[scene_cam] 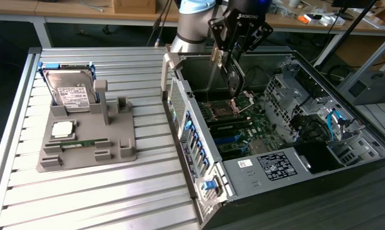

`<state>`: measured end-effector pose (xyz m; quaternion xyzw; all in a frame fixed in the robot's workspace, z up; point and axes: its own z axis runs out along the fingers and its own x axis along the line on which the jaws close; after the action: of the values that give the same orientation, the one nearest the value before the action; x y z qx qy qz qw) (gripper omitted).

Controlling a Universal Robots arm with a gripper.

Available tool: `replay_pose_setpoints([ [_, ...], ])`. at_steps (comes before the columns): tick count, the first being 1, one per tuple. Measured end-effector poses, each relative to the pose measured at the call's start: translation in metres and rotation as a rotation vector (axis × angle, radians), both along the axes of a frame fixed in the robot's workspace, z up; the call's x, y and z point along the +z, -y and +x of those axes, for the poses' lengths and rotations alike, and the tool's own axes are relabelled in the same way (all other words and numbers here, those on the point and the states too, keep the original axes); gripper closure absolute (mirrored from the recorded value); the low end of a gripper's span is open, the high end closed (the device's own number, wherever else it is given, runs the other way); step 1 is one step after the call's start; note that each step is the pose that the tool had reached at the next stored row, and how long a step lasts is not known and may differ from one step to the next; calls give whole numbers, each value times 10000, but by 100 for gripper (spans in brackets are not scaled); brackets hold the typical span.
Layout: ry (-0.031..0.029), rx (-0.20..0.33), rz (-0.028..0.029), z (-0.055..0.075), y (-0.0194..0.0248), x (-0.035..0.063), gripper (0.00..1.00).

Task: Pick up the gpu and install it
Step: 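Pick up the gpu and move the gpu toward the slot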

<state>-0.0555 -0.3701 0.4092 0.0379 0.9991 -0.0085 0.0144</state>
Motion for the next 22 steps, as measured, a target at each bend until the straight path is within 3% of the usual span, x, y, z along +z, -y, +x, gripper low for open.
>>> replay_pose_setpoints([
  [22, 0, 0, -62, 121, 6, -51, 73],
])
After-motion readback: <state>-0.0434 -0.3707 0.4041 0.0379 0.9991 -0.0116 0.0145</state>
